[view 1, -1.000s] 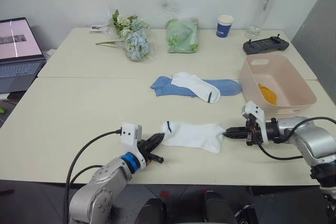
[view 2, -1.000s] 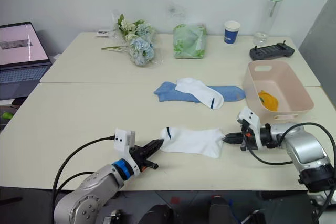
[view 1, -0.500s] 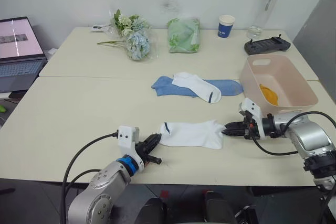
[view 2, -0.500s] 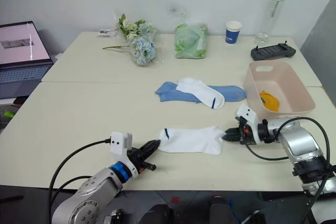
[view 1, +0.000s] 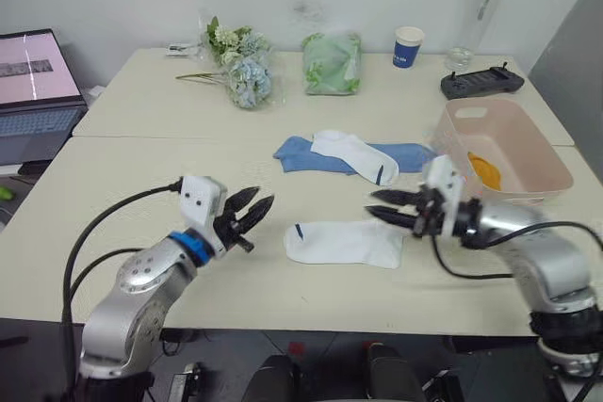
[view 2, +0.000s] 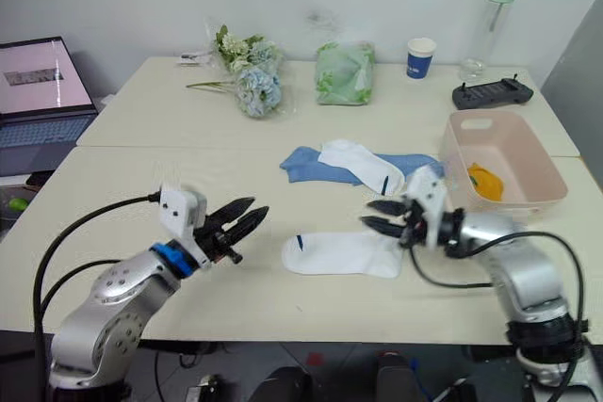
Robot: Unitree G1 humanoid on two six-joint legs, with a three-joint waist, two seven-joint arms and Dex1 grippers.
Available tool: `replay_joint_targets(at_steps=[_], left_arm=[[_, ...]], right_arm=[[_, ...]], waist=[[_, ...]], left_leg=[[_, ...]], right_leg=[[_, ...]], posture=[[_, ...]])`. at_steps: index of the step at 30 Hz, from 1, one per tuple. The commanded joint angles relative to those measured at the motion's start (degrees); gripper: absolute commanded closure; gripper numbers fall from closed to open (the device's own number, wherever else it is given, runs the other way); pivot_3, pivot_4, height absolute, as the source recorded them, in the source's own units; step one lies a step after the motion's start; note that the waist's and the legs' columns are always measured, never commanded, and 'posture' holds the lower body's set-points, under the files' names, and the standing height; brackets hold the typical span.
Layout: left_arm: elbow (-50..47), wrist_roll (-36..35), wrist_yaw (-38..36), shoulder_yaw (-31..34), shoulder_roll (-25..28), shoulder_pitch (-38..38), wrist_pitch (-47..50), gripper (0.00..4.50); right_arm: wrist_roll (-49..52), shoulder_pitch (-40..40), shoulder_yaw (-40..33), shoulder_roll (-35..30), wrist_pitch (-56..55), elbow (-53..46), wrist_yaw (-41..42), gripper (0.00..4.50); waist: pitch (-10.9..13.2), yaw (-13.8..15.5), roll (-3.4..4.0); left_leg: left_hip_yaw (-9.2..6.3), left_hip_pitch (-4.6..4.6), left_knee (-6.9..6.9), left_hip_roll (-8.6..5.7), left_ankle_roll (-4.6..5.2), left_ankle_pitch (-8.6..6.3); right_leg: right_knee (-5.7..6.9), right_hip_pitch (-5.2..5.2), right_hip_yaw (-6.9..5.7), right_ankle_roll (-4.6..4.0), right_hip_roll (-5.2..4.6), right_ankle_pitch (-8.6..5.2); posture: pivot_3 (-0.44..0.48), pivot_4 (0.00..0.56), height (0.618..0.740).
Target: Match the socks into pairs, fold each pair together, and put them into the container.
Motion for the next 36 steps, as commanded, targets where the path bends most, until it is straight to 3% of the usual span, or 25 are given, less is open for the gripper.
replay_joint_targets(at_steps=[1,3,7,11,19,25,28,36], left_arm=[[5.69,5.54,-8.44,-10.60,1.28,-4.98,-5.28,3.91],[8.90,6.40,-11.08,-14.30,0.72,-7.12,-5.18,4.48],[15.99,9.82,-12.82,-18.26,-0.27,-8.66,-7.41,4.48],[21.50,13.26,-13.37,-19.35,-0.84,-8.01,-12.59,4.48],[30.36,17.06,-11.69,-15.18,0.08,-4.70,-24.75,4.48],[27.51,14.52,-14.54,-13.26,0.44,-3.59,-27.04,4.48],[23.84,12.71,-15.38,-12.21,0.23,-4.00,-26.27,4.48],[20.46,13.89,-17.74,-14.08,1.93,-1.46,-22.14,4.48]], right_arm=[[-8.59,1.74,7.25,3.74,-6.06,0.06,-7.23,4.25],[-12.34,3.27,9.80,6.29,-8.33,2.19,-11.18,4.50],[-16.75,5.91,11.58,7.47,-13.15,7.14,-13.88,4.50],[-17.00,9.03,7.93,8.44,-15.94,11.79,-17.15,4.50],[-17.29,16.52,2.92,4.06,-22.94,14.23,-16.26,4.50],[-16.62,17.88,0.19,2.83,-29.74,13.30,-15.56,4.50],[-12.12,17.19,-1.21,5.21,-32.50,10.08,-14.22,4.50],[-13.01,15.28,5.17,6.88,-29.61,8.55,-10.59,4.50]], waist=[[-0.03,0.10,-0.06],[-0.03,0.09,-0.06],[-0.02,-0.42,-0.04],[-0.02,-0.79,-0.04],[-0.15,-0.62,0.03],[-0.15,-0.75,0.04],[-0.09,-0.78,0.05],[-0.07,-0.84,0.08]], left_leg=[[0.00,0.00,0.00,-0.10,0.00,0.00],[-0.03,-0.01,-0.01,-0.07,0.00,0.00],[-0.02,0.00,-0.02,-0.03,0.00,0.00],[-0.05,0.06,-0.02,0.03,0.00,0.00],[-0.07,0.21,-0.03,0.03,0.01,0.00],[-0.02,0.95,-0.19,0.06,0.30,-0.17],[-0.03,0.94,-0.18,0.09,0.28,-0.16],[-0.06,0.93,-0.18,0.10,0.24,-0.15]], right_leg=[[-0.01,0.00,-0.03,0.00,-0.01,0.00],[0.01,-0.02,-0.09,0.00,0.01,0.00],[0.09,-0.08,-0.04,0.00,0.04,0.00],[0.17,-0.08,-0.05,0.00,0.12,0.00],[0.15,0.07,-0.05,0.00,0.10,0.00],[0.03,0.77,-0.03,0.04,0.12,-0.05],[0.04,0.74,-0.04,0.04,0.14,-0.05],[0.05,0.73,-0.04,0.04,0.16,-0.05]], posture=[[0.000,0.150,0.740],[0.000,0.150,0.740],[0.000,0.150,0.740],[0.000,0.150,0.740],[0.000,0.150,0.740],[0.000,0.150,0.740],[0.000,0.150,0.740],[0.000,0.150,0.740]])
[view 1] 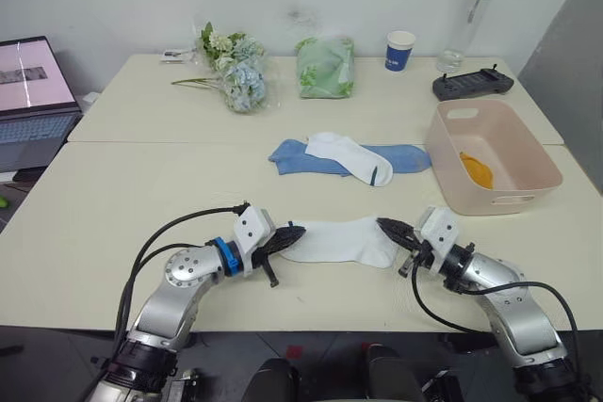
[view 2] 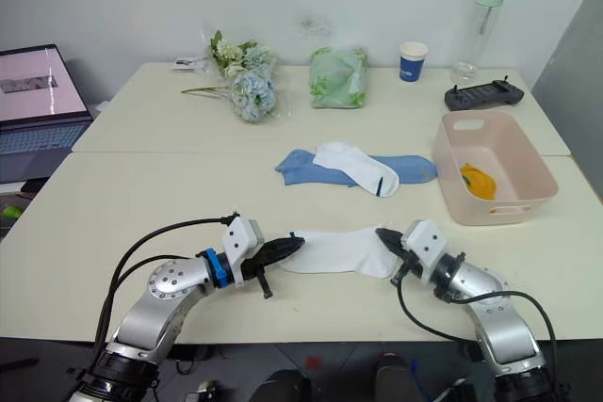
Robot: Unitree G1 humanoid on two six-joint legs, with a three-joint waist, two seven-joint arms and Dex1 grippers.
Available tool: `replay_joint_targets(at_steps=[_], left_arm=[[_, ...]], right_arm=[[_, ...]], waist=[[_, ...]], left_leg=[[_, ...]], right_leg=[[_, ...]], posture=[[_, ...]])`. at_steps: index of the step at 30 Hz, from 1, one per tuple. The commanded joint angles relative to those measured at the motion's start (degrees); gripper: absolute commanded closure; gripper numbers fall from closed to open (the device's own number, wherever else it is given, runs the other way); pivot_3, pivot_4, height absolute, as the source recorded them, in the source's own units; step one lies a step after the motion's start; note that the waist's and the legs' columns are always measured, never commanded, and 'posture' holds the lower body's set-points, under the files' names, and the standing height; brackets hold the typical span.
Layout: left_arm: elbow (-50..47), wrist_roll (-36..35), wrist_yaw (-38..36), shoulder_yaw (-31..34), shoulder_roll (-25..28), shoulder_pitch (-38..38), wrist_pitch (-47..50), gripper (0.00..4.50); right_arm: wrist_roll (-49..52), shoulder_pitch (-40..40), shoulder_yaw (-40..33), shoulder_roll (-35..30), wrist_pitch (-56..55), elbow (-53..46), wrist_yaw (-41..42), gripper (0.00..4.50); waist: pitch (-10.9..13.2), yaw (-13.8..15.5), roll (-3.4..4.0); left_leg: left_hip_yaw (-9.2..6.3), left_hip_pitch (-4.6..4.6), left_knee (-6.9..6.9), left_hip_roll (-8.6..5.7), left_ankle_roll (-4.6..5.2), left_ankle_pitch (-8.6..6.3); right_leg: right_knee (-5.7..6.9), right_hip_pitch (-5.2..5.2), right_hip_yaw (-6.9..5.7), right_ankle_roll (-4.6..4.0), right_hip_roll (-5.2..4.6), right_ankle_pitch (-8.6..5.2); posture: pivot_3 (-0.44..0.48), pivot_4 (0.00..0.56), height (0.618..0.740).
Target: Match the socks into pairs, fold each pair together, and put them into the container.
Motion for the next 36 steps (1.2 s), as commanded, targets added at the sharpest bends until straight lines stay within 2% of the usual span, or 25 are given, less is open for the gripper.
replay_joint_targets(at_steps=[1,5,10,14,16,19,20,21,24,29,32,34,36], left_arm=[[-1.13,0.88,-0.57,-0.71,0.90,1.70,1.17,4.48],[1.20,2.74,0.46,0.28,1.78,2.08,0.74,4.48],[0.13,1.55,-0.01,1.21,1.99,1.57,1.41,4.48],[-2.03,-0.68,-0.76,2.17,1.64,1.24,2.81,4.48],[-3.93,-2.24,0.68,4.23,1.39,0.45,4.40,4.48],[-6.01,-6.04,4.14,9.09,0.40,-1.65,8.21,4.48],[-6.51,-7.28,5.21,10.76,0.11,-2.35,9.38,4.50],[-6.86,-8.35,5.83,12.07,-0.03,-2.89,10.34,4.11],[-7.74,-10.40,7.25,14.35,-0.26,-3.96,13.07,3.32],[-12.35,-14.06,7.86,14.40,0.48,-5.19,19.49,1.73],[-14.19,-14.58,8.40,13.65,0.42,-6.35,21.68,0.80],[-14.84,-13.63,8.51,12.76,0.67,-7.40,21.64,0.15],[-15.40,-13.12,8.67,12.12,0.77,-8.32,21.61,0.04]], right_arm=[[-0.58,-0.85,2.67,0.76,1.63,-0.81,0.74,4.50],[-2.74,0.34,3.18,-0.75,2.70,0.60,0.60,4.50],[-3.67,1.65,0.95,-4.60,2.33,1.63,1.43,4.50],[1.95,1.44,-2.75,-4.73,3.85,-0.88,2.95,4.50],[6.09,0.08,-5.59,-3.73,5.35,-3.76,2.82,4.50],[7.00,-3.91,-8.42,-3.55,9.08,-5.32,-0.29,4.50],[6.46,-5.50,-8.76,-3.59,10.41,-5.09,-1.51,4.13],[5.60,-6.85,-8.62,-3.67,11.55,-4.73,-2.45,3.88],[2.49,-10.62,-7.44,-2.88,13.94,-2.58,-5.91,2.90],[-2.46,-20.39,-2.33,2.63,17.76,5.84,-10.97,1.15],[-5.34,-25.09,1.04,5.05,18.94,11.19,-11.27,0.10],[-7.49,-28.04,3.26,5.83,18.26,15.66,-11.03,0.00],[-9.24,-30.53,4.25,6.27,16.82,19.77,-11.62,0.00]], waist=[[0.01,0.00,0.01],[0.01,0.25,0.00],[0.00,0.30,0.00],[0.02,0.19,0.00],[0.05,0.16,-0.01],[0.07,0.13,0.00],[0.07,0.14,-0.01],[0.06,0.13,-0.01],[0.06,0.16,-0.01],[0.09,-0.16,-0.03],[0.10,-0.03,-0.01],[0.10,-0.02,-0.01],[0.10,0.11,-0.01]], left_leg=[[0.01,0.00,0.00,0.00,-0.01,0.01],[-0.01,-0.02,0.01,-0.05,0.01,0.00],[0.00,-0.02,0.01,-0.05,-0.01,-0.01],[-0.01,-0.01,0.01,-0.02,0.01,-0.02],[-0.01,-0.02,0.00,0.00,0.01,-0.02],[-0.01,-0.02,0.01,0.00,0.01,-0.03],[-0.01,-0.02,0.02,-0.01,0.01,-0.02],[-0.03,-0.02,0.03,-0.01,0.00,-0.02],[-0.05,-0.02,-0.01,0.00,-0.14,0.02],[0.02,-0.06,0.03,-0.03,-0.16,0.01],[0.00,-0.06,0.01,-0.01,-0.17,0.02],[0.01,-0.10,0.01,-0.02,-0.18,0.02],[0.02,-0.14,0.02,-0.04,-0.18,0.02]], right_leg=[[0.01,-0.01,0.01,0.00,0.00,0.00],[-0.03,0.01,0.01,0.00,-0.01,0.00],[-0.04,0.02,0.01,0.01,-0.02,-0.01],[-0.03,0.02,0.00,0.01,-0.02,-0.01],[-0.02,0.01,0.00,0.01,-0.01,-0.01],[-0.02,0.01,0.01,0.01,-0.02,-0.01],[-0.01,0.01,0.01,0.01,-0.02,-0.01],[-0.01,0.01,-0.01,0.01,-0.02,-0.01],[-0.03,0.00,-0.03,0.04,-0.01,-0.03],[0.02,-0.07,0.06,0.03,-0.03,-0.03],[0.06,-0.12,0.04,0.02,-0.01,-0.03],[0.00,-0.14,0.03,0.02,-0.01,-0.03],[-0.03,-0.17,0.04,0.02,-0.02,-0.03]], posture=[[0.000,0.150,0.740],[0.000,0.150,0.740],[0.000,0.150,0.740],[0.000,0.150,0.740],[0.000,0.150,0.740],[0.000,0.150,0.740],[0.000,0.150,0.740],[0.000,0.150,0.740],[0.000,0.150,0.740],[0.000,0.150,0.740],[0.000,0.150,0.740],[0.000,0.150,0.740],[0.000,0.150,0.740]])
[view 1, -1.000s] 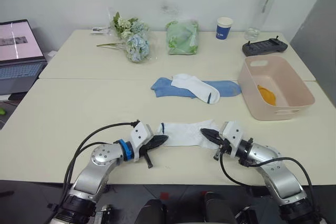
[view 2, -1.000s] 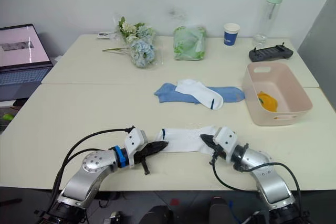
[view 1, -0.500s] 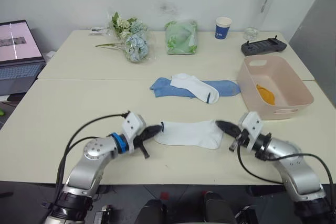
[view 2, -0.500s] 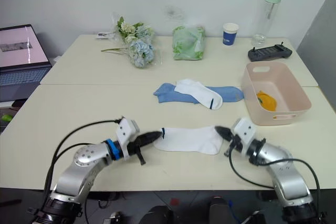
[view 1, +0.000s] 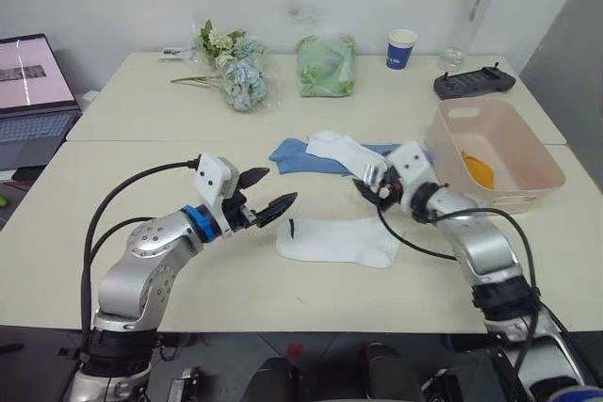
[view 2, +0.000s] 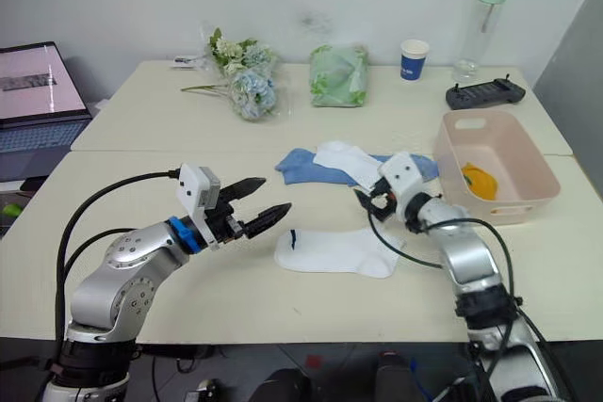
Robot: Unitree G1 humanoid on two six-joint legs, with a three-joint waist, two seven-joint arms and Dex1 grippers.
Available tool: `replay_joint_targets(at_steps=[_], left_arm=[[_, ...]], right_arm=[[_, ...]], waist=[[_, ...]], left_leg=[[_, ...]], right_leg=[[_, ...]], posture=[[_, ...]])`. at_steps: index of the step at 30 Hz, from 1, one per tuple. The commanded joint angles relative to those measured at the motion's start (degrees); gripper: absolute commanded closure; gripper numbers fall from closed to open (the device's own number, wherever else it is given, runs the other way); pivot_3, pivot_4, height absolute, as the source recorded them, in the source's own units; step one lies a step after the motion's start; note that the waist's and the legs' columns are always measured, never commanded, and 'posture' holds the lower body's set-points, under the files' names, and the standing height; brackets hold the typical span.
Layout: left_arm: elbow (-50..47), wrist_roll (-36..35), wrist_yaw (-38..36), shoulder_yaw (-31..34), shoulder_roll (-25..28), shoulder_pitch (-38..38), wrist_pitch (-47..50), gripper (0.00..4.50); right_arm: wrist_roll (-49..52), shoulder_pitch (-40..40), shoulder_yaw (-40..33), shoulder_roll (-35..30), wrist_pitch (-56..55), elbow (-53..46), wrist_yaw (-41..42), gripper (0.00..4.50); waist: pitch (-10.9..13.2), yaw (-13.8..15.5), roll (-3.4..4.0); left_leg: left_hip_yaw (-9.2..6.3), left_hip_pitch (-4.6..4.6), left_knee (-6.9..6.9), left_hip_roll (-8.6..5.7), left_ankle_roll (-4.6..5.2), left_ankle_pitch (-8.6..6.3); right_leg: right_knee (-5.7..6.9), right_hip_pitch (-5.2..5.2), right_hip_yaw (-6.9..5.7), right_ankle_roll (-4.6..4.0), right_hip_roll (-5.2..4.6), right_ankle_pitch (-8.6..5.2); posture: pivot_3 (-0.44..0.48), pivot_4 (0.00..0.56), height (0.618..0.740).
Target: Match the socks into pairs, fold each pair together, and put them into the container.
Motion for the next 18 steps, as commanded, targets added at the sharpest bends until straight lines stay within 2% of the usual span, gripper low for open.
replay_joint_targets(at_steps=[1,8,9,11,18], left_arm=[[-2.86,0.62,0.60,-0.65,0.46,-2.03,-0.12,0.04],[-2.00,1.92,1.83,-1.56,-0.29,-2.92,-0.50,0.04],[-2.07,2.12,1.91,-1.79,-0.46,-2.66,-0.74,0.01],[-2.49,2.11,2.19,-1.90,-0.79,-2.46,-0.64,0.00],[-2.07,2.24,2.34,-1.66,-0.85,-2.60,-1.00,0.00]], right_arm=[[-3.91,-4.01,1.38,0.23,-2.57,6.23,-1.06,0.00],[-7.54,-9.26,2.55,0.64,-5.94,18.31,-1.48,0.00],[-8.27,-9.97,2.65,0.67,-6.69,19.80,-1.82,0.18],[-8.88,-10.89,2.75,0.68,-8.39,21.85,-1.32,0.59],[-8.54,-10.63,0.96,0.09,-10.63,22.32,-0.73,3.19]], waist=[[0.00,0.16,0.00],[0.00,-0.12,0.00],[0.00,-0.14,0.00],[0.00,-0.23,0.00],[0.00,-0.14,0.00]], left_leg=[[-0.01,-0.03,0.01,-0.02,0.00,0.00],[0.01,-0.09,0.00,-0.01,0.00,0.00],[0.04,-0.08,0.00,-0.01,0.00,0.00],[0.05,-0.08,0.00,0.00,0.00,0.00],[0.03,-0.25,0.03,-0.01,-0.01,0.01]], right_leg=[[-0.01,-0.01,-0.01,0.00,-0.01,0.00],[0.02,-0.11,0.00,0.00,-0.01,0.00],[0.04,-0.13,0.03,0.00,-0.01,0.00],[0.06,-0.14,0.03,-0.01,0.00,0.01],[0.07,-0.26,0.03,-0.01,-0.01,0.01]], posture=[[0.000,0.150,0.740],[0.000,0.150,0.740],[0.000,0.150,0.740],[0.000,0.150,0.740],[0.000,0.150,0.740]])
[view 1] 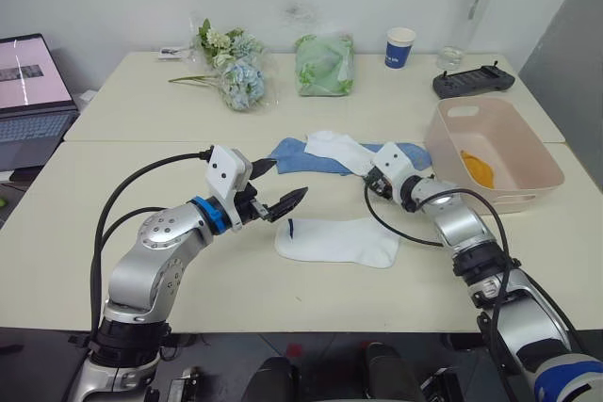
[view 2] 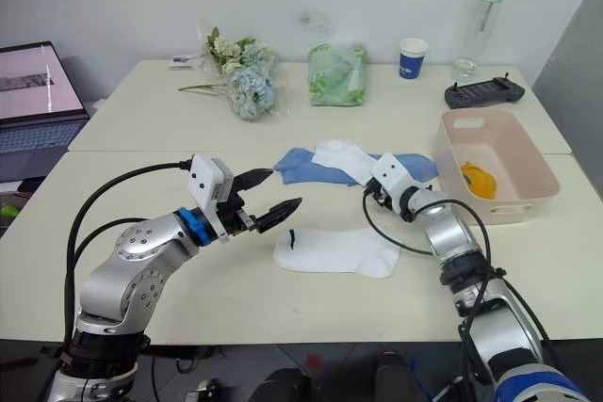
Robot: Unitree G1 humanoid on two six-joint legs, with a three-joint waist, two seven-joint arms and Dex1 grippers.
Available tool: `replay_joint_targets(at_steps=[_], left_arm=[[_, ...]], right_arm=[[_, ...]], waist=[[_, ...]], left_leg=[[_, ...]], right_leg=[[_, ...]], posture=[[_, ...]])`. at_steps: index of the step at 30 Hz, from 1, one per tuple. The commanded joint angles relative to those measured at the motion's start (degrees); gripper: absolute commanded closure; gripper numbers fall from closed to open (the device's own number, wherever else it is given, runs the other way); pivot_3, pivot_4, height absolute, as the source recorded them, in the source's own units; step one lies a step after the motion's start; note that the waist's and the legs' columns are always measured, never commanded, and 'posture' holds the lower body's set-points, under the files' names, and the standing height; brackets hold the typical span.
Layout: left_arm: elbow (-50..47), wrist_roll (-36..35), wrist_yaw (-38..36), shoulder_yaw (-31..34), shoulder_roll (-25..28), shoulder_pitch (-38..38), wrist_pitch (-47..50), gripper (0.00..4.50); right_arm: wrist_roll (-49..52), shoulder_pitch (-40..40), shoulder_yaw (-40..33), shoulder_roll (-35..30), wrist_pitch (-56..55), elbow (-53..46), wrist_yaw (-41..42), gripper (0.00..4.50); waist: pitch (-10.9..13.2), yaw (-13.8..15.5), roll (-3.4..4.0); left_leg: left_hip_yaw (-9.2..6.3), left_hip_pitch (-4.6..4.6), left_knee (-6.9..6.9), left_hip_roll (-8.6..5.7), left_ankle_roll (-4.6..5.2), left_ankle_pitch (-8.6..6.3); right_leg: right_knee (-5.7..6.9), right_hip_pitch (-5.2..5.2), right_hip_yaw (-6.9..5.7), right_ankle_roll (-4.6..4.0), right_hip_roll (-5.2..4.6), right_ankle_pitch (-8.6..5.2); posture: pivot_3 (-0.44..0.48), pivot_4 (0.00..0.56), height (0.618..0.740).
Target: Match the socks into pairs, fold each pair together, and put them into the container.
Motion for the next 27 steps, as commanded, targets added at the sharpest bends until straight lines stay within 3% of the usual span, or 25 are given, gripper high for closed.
replay_joint_targets(at_steps=[1,4,12,15,21,27], left_arm=[[-1.62,0.08,0.21,0.66,-0.13,-0.22,-1.29,0.00],[-1.48,0.09,0.08,0.47,-0.21,-0.16,-1.41,0.00],[-0.67,0.31,-0.54,0.10,-0.11,-0.37,-1.85,0.00],[-0.64,-0.02,-1.73,0.60,1.21,0.32,-1.29,0.00],[-0.17,-0.96,-4.81,1.86,4.60,1.69,-0.68,0.00],[1.20,-0.66,-6.09,2.54,6.01,2.33,-1.22,0.00]], right_arm=[[0.40,-0.24,-2.16,-0.93,-1.41,-2.73,0.30,3.49],[0.80,0.57,-2.81,-1.16,-1.35,-4.49,0.72,4.48],[2.55,2.75,-4.35,-1.38,1.60,-11.78,2.46,4.48],[6.11,4.74,-5.04,-2.88,7.70,-19.96,7.41,4.48],[15.24,11.37,-4.25,-13.13,24.13,-40.19,20.86,4.48],[21.56,15.49,-5.19,-20.56,31.17,-51.71,26.29,4.48]], waist=[[0.00,0.00,0.00],[0.00,-0.03,0.00],[0.00,0.03,0.00],[0.00,0.07,0.00],[0.00,0.26,0.01],[0.00,0.17,0.00]], left_leg=[[0.00,-0.06,0.01,0.00,0.00,0.00],[-0.01,-0.34,0.08,0.00,-0.01,0.01],[-0.04,-0.44,0.09,0.00,-0.02,0.01],[-0.05,-0.47,0.10,0.00,-0.02,0.01],[-0.10,-0.53,0.10,-0.01,-0.01,0.01],[-0.09,-0.51,0.10,0.01,0.01,0.00]], right_leg=[[0.02,-0.07,-0.01,0.00,0.00,0.00],[0.08,-0.34,0.00,-0.02,0.00,0.02],[0.05,-0.39,-0.03,-0.02,0.00,0.02],[0.05,-0.39,-0.04,-0.02,0.00,0.02],[0.00,-0.39,-0.09,-0.02,-0.01,0.02],[0.03,-0.38,-0.10,-0.02,0.00,0.02]], posture=[[0.000,0.150,0.740],[0.000,0.150,0.740],[0.000,0.150,0.740],[0.000,0.150,0.740],[0.000,0.150,0.740],[0.000,0.150,0.740]])
